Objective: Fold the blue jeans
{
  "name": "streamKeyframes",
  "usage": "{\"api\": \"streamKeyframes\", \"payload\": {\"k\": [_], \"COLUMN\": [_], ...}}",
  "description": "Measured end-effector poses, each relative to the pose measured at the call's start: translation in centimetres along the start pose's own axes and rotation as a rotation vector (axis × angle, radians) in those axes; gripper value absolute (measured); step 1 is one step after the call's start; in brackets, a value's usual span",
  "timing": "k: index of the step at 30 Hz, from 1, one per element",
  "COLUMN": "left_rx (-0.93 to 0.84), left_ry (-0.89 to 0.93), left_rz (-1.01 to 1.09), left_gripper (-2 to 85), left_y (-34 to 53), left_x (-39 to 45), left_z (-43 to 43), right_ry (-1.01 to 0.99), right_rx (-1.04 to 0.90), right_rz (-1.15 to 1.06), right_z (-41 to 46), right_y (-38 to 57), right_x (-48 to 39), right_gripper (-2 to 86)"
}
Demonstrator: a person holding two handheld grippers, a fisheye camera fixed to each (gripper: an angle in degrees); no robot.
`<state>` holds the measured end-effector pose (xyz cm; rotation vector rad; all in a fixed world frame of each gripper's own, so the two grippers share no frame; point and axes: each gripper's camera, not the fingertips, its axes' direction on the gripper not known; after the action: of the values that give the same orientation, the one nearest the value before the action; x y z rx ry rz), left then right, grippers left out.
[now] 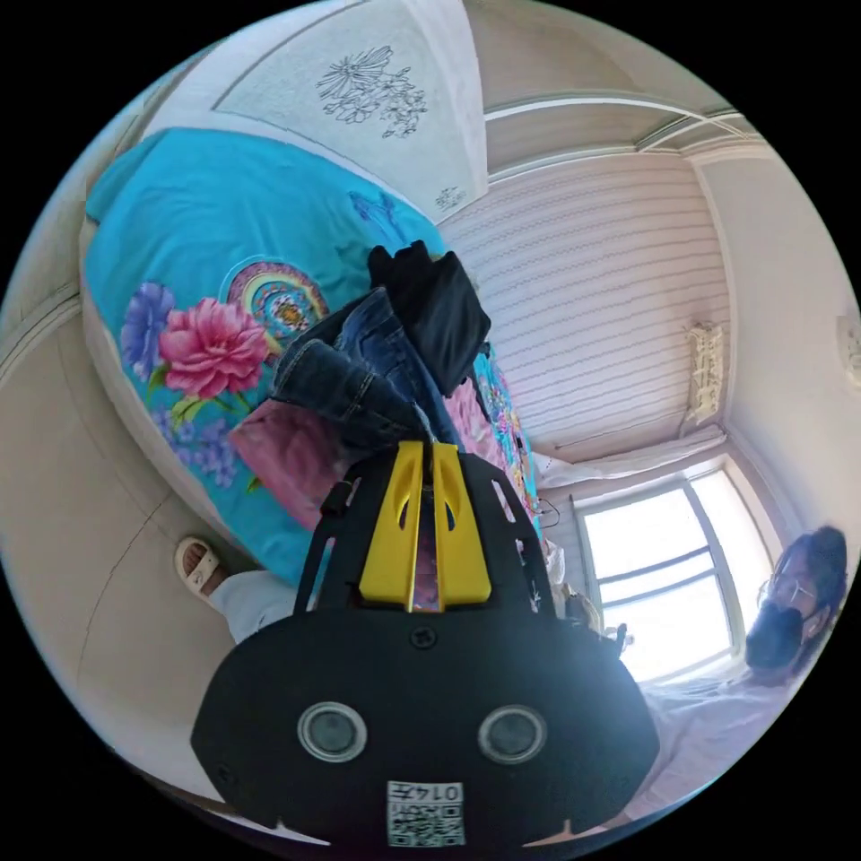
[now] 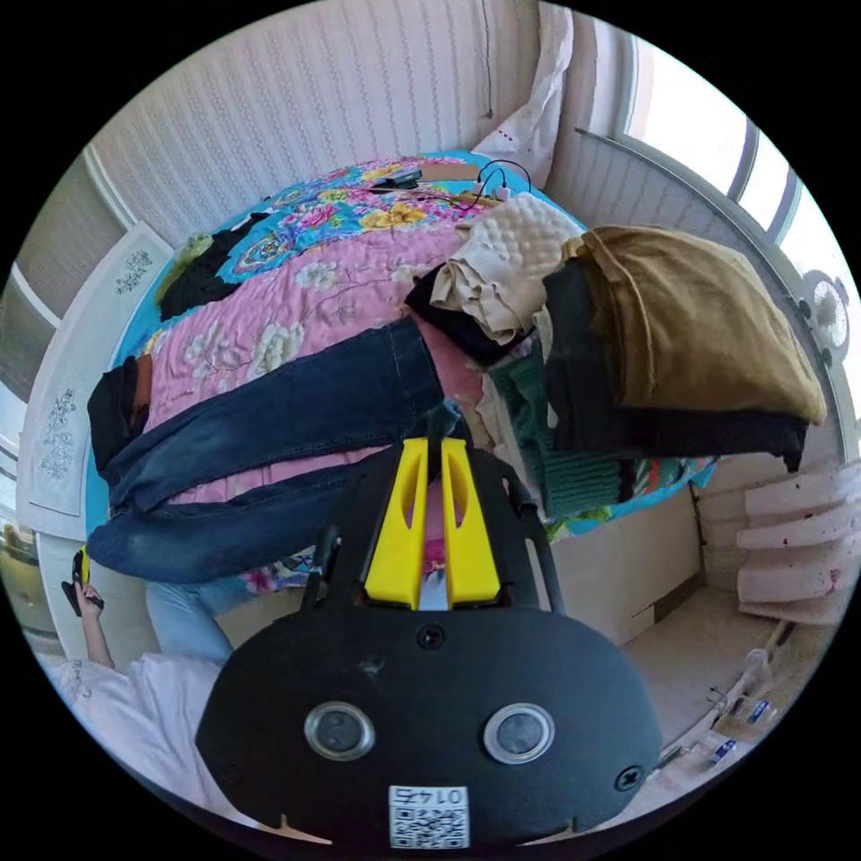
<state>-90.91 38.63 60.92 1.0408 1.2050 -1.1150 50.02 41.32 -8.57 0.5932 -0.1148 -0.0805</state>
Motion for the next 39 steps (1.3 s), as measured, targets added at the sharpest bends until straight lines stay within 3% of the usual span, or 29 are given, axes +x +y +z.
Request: {"api": "streamKeyframes", "payload": {"k": [3, 6, 13, 17, 21, 30, 35, 39], "left_rx": [-0.045, -0.021, 0.063, 0.011, 0.001, -0.026, -0.092, -0.127], "left_ry": [-0.071, -0.086, -0.210, -0.276, -0.268, -0.058, -0.101, -0.134], "left_rz": [0.118, 0.077, 0.081, 0.044, -0.077, -0.181, -0.234, -0.094], "left_gripper": [0.5, 5.1, 7.8, 8.1, 11.4, 16.7, 5.5, 4.5], "left_y": [-4.4, -8.2, -7.4, -3.4, 0.6, 1.6, 1.4, 1.5], "left_x": [4.2, 6.3, 6.4, 3.7, 0.2, -0.8, 0.1, 3.4], "left_z": [4.1, 8.6, 11.0, 11.6, 13.3, 22.3, 26.9, 28.3], "right_ry": [0.013, -0.015, 0.042, -0.181, -0.457, -0.715, -0.609, -0.706], "right_rx": [-0.002, -0.016, 0.035, 0.031, 0.042, 0.195, 0.075, 0.094], "right_rz": [-0.013, 0.059, 0.142, 0.150, 0.356, 0.689, 0.597, 0.384], "right_z": [1.2, 3.1, 8.5, 13.7, 19.4, 27.2, 29.2, 27.0], "right_y": [-6.5, -12.1, -11.8, -5.2, 1.2, 0.6, -3.9, -6.6], "right_x": [-1.1, -1.1, 0.7, 3.6, 7.7, 11.2, 10.3, 10.4], "right_gripper": [2.4, 3.7, 8.6, 9.4, 11.4, 13.3, 7.0, 2.4]}}
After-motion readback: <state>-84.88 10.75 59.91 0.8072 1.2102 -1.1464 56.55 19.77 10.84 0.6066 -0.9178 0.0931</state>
